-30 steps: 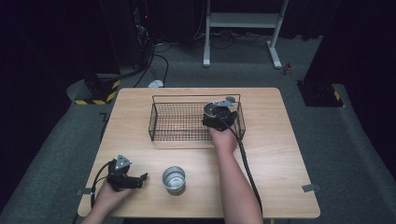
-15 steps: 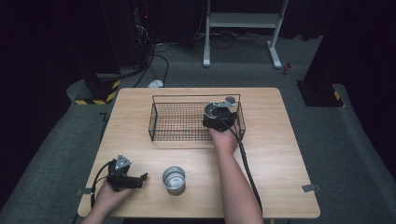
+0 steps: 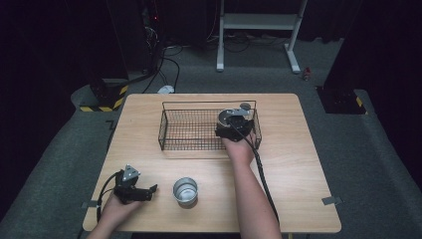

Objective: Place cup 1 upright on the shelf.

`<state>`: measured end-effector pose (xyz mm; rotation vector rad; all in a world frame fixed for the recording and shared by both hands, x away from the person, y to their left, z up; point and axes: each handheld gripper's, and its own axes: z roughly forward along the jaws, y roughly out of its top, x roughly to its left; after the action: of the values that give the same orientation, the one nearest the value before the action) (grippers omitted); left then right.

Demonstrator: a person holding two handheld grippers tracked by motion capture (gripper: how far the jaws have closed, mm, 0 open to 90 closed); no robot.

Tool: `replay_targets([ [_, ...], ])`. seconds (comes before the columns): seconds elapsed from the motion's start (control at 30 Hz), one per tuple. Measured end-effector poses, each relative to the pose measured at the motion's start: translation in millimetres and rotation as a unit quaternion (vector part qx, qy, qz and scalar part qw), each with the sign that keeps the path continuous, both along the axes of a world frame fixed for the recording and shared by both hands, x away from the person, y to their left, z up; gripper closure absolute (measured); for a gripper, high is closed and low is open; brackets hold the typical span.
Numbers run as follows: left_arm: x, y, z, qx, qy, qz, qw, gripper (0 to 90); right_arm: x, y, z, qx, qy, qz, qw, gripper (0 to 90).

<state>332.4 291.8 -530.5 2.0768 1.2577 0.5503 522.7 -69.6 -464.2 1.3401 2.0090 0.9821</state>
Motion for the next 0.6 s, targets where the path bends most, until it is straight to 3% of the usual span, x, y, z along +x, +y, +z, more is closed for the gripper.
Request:
replay_targets([
  [0.6, 0.0, -0.2, -0.1, -0.002, 0.001, 0.000, 1.0000, 0.4, -12.4, -5.1, 3.2, 0.003, -0.001, 0.000, 1.0000, 7.4],
])
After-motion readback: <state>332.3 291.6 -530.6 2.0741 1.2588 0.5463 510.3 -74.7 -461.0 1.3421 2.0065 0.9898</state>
